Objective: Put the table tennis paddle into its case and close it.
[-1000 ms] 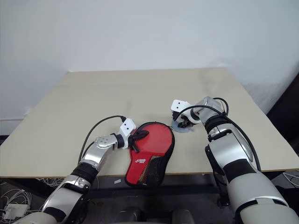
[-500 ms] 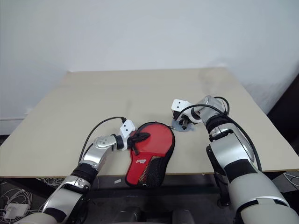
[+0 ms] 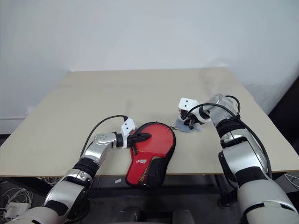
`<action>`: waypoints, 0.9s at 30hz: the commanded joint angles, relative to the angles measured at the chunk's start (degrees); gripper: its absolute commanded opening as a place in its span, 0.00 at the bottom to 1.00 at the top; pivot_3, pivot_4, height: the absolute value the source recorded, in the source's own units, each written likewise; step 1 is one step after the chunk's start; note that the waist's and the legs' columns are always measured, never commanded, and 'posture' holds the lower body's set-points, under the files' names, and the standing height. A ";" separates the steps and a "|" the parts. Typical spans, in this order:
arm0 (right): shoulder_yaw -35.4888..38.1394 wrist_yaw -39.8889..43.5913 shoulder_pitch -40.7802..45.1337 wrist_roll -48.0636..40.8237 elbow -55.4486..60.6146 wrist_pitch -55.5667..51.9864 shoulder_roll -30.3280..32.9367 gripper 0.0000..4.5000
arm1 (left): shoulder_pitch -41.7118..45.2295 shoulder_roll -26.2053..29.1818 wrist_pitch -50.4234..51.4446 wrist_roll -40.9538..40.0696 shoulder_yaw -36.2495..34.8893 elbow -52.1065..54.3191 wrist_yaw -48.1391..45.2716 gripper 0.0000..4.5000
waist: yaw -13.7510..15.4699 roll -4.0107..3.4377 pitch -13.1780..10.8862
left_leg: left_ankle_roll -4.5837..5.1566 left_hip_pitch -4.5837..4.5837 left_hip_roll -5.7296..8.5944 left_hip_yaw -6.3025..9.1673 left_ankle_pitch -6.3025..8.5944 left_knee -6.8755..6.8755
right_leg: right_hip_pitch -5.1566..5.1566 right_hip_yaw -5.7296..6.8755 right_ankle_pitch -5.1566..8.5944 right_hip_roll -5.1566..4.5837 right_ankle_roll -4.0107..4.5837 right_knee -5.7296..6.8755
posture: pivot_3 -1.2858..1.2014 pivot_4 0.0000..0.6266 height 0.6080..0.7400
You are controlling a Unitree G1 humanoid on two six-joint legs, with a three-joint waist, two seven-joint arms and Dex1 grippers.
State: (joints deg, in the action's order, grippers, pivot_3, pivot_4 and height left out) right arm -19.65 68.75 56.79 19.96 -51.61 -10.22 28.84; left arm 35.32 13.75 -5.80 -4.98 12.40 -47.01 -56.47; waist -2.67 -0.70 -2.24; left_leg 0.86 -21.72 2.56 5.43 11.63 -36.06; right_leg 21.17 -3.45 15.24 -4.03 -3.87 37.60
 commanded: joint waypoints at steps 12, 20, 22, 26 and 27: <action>3.15 6.17 -13.16 -6.61 31.31 -11.91 12.78 0.09 | 0.67 -1.16 -0.05 4.46 2.40 -6.99 -2.70 0.00 | 0.71 0.08 -0.05 | -0.20 -0.12 0.01 0.01 0.13 -0.03 | 0.01 0.13 0.05 -0.07 -0.09 -0.11 | 0.52 0.00 0.96; 3.83 9.88 -18.19 -10.80 41.22 -13.77 20.29 0.09 | 1.88 -1.40 -0.70 5.13 2.02 -8.17 -3.45 0.00 | 1.59 0.14 -0.08 | -0.17 -0.35 -0.02 0.02 0.12 -0.04 | 0.16 0.21 0.06 -0.07 -0.10 -0.23 | 0.52 0.00 0.96; 4.19 11.45 -19.94 -12.45 44.27 -13.38 22.38 0.09 | 2.20 -1.49 -0.88 5.16 1.92 -8.44 -3.52 0.00 | 1.77 0.16 -0.09 | -0.16 -0.41 -0.02 0.05 0.12 -0.05 | 0.17 0.26 0.05 -0.07 -0.10 -0.29 | 0.52 0.00 0.96; 5.59 15.45 -23.79 -17.72 51.21 -14.04 26.05 0.09 | 2.65 -1.68 -1.28 5.20 1.84 -8.77 -3.80 0.00 | 2.16 0.17 -0.10 | -0.14 -0.55 -0.06 0.11 0.13 -0.06 | 0.16 0.38 0.04 -0.06 -0.11 -0.50 | 0.52 0.00 0.96; 6.00 16.06 -24.76 -19.00 53.06 -14.41 26.76 0.09 | 2.76 -1.75 -1.34 5.21 1.81 -8.86 -3.87 0.00 | 2.25 0.17 -0.10 | -0.13 -0.64 -0.06 0.15 0.14 -0.07 | 0.18 0.46 0.04 -0.07 -0.11 -0.55 | 0.52 0.00 0.96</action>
State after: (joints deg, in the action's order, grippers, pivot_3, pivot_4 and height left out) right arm -16.31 82.69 31.94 3.14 -1.93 -24.16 53.70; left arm 39.56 11.49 -8.30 -2.83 12.43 -52.29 -60.04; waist -0.42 -0.53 -2.34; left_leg 0.75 -22.39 2.49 5.59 11.78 -36.14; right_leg 21.36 -2.98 15.27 -4.09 -3.98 37.02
